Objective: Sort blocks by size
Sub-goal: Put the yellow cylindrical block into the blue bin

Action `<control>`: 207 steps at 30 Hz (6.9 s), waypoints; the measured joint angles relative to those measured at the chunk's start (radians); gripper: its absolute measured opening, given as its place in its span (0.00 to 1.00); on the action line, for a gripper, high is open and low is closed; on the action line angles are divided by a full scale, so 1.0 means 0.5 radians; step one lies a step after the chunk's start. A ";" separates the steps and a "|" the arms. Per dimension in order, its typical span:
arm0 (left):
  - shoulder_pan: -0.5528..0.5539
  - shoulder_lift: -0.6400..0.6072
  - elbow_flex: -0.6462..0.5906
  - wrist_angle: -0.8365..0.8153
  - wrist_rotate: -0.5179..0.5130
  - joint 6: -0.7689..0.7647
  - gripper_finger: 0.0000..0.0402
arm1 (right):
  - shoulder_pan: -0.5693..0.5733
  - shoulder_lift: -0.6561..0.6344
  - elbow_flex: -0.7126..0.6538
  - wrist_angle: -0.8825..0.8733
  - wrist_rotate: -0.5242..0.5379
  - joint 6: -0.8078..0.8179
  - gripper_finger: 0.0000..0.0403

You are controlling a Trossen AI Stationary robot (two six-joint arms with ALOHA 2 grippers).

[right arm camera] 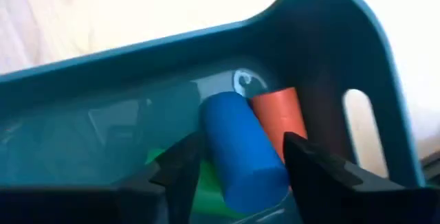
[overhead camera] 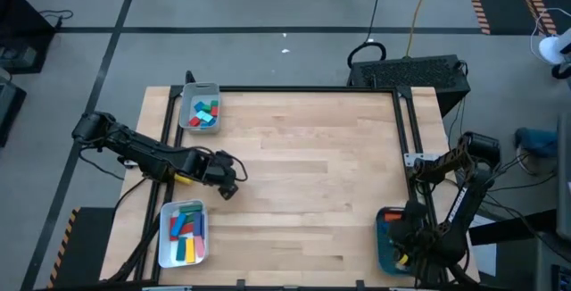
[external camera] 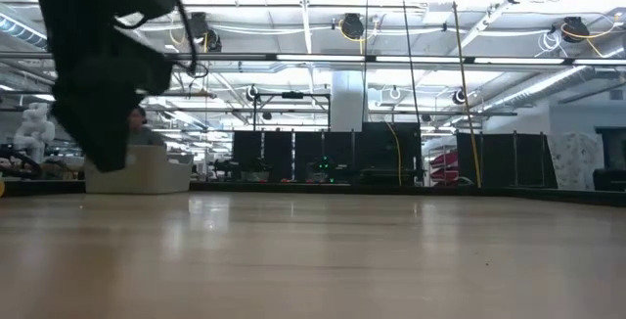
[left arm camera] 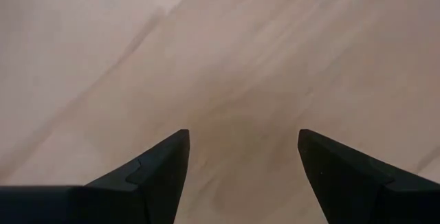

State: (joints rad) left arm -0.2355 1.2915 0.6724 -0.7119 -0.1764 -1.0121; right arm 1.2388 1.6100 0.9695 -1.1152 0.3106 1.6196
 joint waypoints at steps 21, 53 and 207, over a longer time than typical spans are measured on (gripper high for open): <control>-0.130 0.000 -0.051 -0.705 0.186 -0.880 0.68 | 0.027 -0.004 0.266 0.022 0.899 -0.348 0.48; -0.219 0.346 0.165 -1.008 0.330 0.134 0.68 | -0.062 -0.004 0.266 -0.021 1.116 -0.545 0.48; 0.261 0.663 0.699 2.127 0.983 1.381 0.75 | -1.367 -0.001 0.264 2.257 1.275 -4.262 0.29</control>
State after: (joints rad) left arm -0.1051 1.6230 1.0218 0.3516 0.3150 -0.3215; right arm 0.5553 1.6094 1.1015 0.0135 0.9479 -0.5113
